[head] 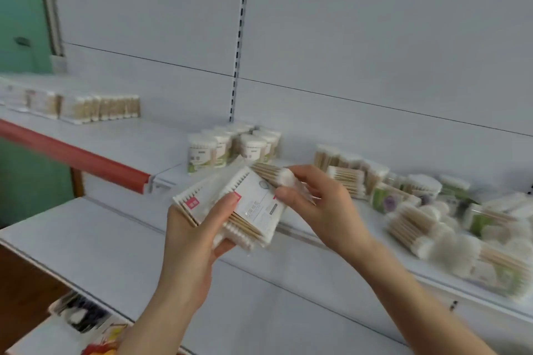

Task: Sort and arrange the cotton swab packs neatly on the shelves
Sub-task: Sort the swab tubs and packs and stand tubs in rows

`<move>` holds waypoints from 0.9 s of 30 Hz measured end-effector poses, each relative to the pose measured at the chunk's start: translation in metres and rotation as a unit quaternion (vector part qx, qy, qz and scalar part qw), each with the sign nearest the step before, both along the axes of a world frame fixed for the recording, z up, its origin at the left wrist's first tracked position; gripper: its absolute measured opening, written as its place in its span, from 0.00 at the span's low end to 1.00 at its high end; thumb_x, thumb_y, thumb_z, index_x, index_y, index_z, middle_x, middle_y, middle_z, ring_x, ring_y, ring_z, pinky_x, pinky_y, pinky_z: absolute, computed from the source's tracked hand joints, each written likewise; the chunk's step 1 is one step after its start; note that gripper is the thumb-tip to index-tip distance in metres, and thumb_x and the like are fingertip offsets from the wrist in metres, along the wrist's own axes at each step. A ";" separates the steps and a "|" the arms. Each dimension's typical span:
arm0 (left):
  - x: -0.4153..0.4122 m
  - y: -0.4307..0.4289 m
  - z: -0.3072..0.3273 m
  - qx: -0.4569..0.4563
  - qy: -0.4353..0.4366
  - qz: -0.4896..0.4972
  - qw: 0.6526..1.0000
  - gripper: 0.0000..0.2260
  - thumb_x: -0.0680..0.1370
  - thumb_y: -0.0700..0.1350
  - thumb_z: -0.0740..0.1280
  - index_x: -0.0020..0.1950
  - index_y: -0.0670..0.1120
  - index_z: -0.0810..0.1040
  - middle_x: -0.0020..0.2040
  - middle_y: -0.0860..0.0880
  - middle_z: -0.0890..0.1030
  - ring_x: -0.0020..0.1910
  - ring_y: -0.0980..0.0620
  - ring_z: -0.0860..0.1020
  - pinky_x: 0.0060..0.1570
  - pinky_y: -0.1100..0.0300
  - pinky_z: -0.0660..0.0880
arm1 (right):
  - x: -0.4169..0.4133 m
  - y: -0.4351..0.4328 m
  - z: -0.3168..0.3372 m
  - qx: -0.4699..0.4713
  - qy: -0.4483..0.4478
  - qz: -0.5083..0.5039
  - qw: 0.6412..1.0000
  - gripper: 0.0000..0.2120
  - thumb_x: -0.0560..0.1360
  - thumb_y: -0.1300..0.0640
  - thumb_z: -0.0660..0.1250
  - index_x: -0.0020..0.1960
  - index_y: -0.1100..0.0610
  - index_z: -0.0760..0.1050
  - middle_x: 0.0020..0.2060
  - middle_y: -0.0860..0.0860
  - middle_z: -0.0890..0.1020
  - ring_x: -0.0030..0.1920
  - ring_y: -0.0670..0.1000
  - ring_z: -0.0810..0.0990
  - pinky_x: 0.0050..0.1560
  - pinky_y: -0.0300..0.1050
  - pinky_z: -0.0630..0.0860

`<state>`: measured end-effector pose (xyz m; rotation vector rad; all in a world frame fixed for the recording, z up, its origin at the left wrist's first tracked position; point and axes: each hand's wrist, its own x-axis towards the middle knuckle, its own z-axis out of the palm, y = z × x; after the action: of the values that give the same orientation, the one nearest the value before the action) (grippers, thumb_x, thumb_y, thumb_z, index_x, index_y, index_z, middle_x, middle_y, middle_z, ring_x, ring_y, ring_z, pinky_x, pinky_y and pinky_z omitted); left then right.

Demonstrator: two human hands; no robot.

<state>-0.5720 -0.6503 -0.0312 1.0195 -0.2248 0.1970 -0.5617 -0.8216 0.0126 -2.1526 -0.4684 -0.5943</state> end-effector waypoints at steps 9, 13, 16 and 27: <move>-0.063 0.142 -0.043 0.000 0.100 0.192 0.976 0.31 0.62 0.47 0.72 0.65 0.47 0.71 0.54 0.47 0.83 0.50 0.46 0.82 0.44 0.48 0.80 | -0.016 0.150 -0.038 0.112 0.131 0.250 0.953 0.06 0.75 0.59 0.64 0.43 0.52 0.78 0.38 0.39 0.80 0.44 0.33 0.78 0.47 0.27 0.72; -0.080 0.207 -0.054 -0.003 0.112 0.245 0.963 0.29 0.61 0.47 0.72 0.62 0.49 0.72 0.53 0.49 0.83 0.48 0.49 0.83 0.41 0.51 0.80 | -0.012 0.221 -0.050 0.095 0.224 0.257 0.935 0.18 0.69 0.57 0.72 0.55 0.47 0.72 0.50 0.40 0.77 0.49 0.43 0.78 0.45 0.32 0.77; -0.085 0.259 -0.056 -0.004 0.116 0.260 0.959 0.23 0.61 0.46 0.71 0.56 0.54 0.74 0.50 0.52 0.84 0.46 0.52 0.83 0.37 0.55 0.81 | -0.006 0.275 -0.052 0.073 0.268 0.253 0.927 0.32 0.67 0.54 0.74 0.66 0.47 0.65 0.54 0.48 0.76 0.51 0.45 0.77 0.44 0.33 0.75; -0.076 0.414 -0.071 0.014 0.165 0.293 0.942 0.28 0.66 0.45 0.71 0.65 0.52 0.68 0.56 0.52 0.79 0.49 0.53 0.81 0.40 0.57 0.81 | 0.024 0.423 -0.064 0.150 0.301 0.271 0.902 0.20 0.72 0.63 0.69 0.58 0.46 0.68 0.51 0.55 0.80 0.47 0.54 0.81 0.40 0.42 0.78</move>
<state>-0.6482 -0.2365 -0.1022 1.1096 0.3925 0.5568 -0.5380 -0.3990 -0.0517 -1.6784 -0.5508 0.2963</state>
